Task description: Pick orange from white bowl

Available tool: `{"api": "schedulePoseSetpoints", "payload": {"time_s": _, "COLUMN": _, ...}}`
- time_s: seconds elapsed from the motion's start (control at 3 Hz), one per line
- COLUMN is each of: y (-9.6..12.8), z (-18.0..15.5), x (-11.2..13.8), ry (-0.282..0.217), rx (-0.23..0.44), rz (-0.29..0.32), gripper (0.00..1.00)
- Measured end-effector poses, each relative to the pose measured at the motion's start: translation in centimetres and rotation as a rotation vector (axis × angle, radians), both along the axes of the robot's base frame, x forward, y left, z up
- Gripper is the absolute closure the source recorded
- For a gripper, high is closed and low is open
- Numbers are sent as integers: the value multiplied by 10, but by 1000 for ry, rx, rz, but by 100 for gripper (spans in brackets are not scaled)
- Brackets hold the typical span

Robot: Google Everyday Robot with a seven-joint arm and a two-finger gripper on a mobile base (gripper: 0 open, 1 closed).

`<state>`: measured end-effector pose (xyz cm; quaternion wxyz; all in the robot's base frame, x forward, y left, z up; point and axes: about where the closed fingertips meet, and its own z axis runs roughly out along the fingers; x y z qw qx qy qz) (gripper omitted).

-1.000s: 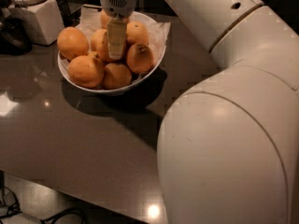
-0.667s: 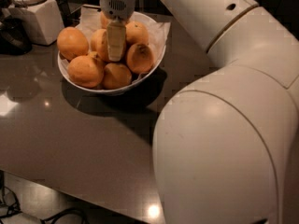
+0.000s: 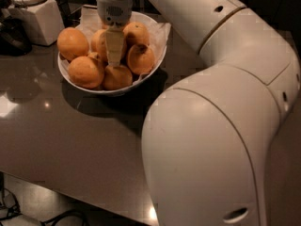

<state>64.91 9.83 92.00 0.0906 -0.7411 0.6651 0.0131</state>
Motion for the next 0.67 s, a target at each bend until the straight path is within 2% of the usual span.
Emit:
{"api": "schedulePoseSetpoints", "payload": {"time_s": 0.33, "y": 0, "z": 0, "x": 0, "ry": 0, "rx": 0, "rz": 1, "gripper": 44}}
{"api": "schedulePoseSetpoints", "payload": {"time_s": 0.67, "y": 0, "z": 0, "x": 0, "ry": 0, "rx": 0, "rz": 1, "gripper": 68}}
